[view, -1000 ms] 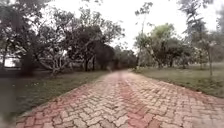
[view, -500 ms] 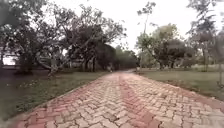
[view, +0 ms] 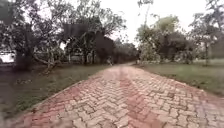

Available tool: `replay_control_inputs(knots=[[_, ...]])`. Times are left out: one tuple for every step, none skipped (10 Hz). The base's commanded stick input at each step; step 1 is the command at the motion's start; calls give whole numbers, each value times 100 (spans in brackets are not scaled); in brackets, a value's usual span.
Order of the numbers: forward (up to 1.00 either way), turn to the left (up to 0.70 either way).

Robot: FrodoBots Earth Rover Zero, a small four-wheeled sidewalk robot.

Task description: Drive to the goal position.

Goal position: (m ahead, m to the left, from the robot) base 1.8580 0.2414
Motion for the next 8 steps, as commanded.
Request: replay_control_inputs(knots=[[70, 1], [70, 1], [70, 1], [70, 1], [70, 1], [70, 1], [70, 1], [70, 1]])
